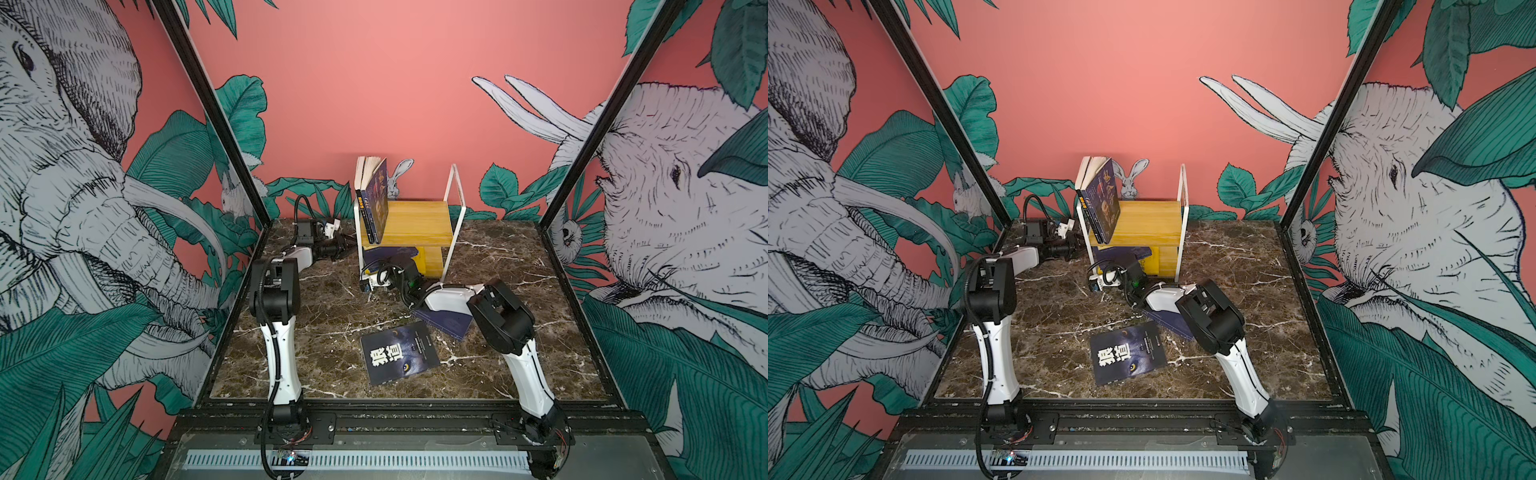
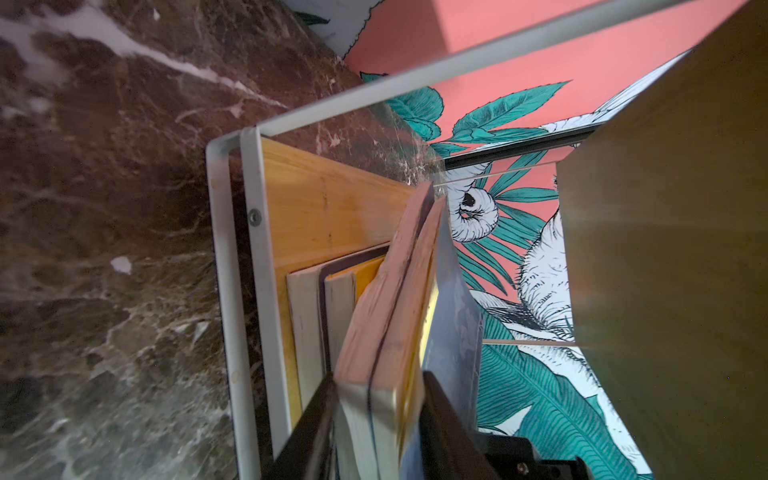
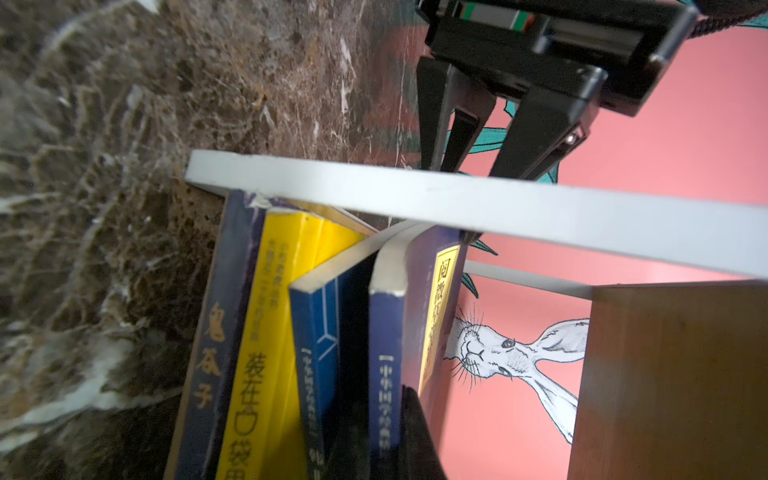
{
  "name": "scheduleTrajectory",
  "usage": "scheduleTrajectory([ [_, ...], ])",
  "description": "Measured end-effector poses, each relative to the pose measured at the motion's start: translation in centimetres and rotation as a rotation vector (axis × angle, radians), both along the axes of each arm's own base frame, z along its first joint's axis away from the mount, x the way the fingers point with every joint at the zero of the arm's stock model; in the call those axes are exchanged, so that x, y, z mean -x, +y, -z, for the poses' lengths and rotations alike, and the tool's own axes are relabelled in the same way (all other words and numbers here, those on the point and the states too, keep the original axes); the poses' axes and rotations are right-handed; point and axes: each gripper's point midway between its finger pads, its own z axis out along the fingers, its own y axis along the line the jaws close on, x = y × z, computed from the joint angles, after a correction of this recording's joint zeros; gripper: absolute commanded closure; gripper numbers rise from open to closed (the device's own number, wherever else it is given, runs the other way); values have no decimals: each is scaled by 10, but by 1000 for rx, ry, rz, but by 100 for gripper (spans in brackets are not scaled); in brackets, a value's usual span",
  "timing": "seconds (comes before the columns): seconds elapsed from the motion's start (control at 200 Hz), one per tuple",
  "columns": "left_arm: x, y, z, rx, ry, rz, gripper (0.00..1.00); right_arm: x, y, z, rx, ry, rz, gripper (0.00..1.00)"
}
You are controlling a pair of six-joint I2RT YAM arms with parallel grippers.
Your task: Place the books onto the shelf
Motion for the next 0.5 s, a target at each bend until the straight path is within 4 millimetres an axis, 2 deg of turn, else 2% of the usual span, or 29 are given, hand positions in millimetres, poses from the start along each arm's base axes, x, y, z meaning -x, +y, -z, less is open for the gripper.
scheduleTrajectory([
  [0.315, -5, -1, 1, 2, -1, 8, 88, 0, 0, 0, -1, -1, 1, 100],
  [0.35, -5, -1, 1, 1, -3, 9, 89, 0, 0, 0, -1, -1, 1, 92],
  [0.45, -5, -2, -1, 0, -6, 10, 90, 0, 1, -2, -3, -7, -1, 58],
  [0.5, -6, -2, -2, -2, -11, 12, 90, -2, 1, -6, -7, -25, -1, 46],
])
